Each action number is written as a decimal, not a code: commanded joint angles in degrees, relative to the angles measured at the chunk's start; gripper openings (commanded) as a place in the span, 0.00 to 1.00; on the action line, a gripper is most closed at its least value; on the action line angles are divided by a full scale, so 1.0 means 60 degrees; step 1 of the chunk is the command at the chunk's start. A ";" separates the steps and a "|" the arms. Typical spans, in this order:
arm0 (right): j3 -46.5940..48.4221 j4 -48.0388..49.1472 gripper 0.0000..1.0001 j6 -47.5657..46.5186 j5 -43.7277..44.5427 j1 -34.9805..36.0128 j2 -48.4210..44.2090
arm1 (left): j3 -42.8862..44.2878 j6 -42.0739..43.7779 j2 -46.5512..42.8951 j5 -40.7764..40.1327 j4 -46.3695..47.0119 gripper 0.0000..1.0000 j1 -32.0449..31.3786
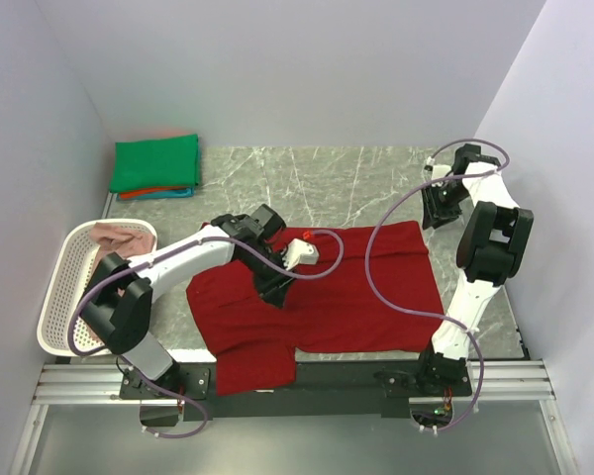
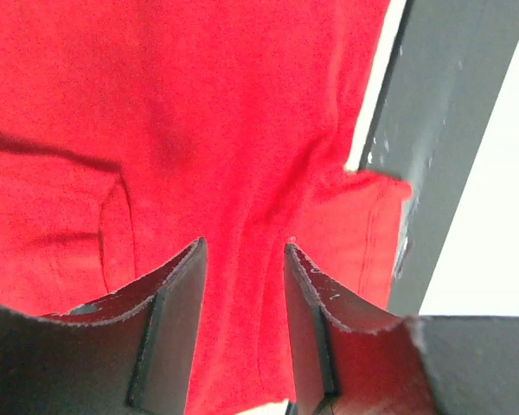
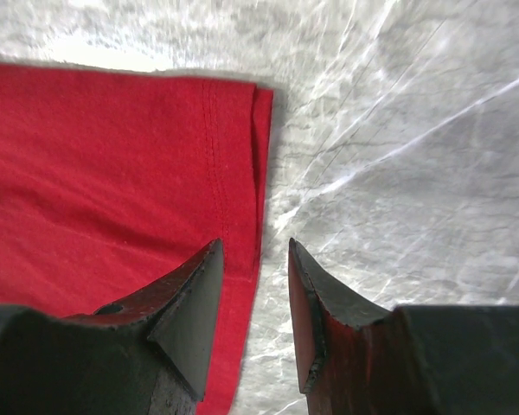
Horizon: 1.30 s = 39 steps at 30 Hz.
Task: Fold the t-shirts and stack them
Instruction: Fold the tshirt
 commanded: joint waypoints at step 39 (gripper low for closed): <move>0.1532 0.0284 0.42 0.2360 -0.0918 0.0239 0.1850 | 0.3488 -0.3575 0.4045 -0.1778 0.1308 0.67 0.7264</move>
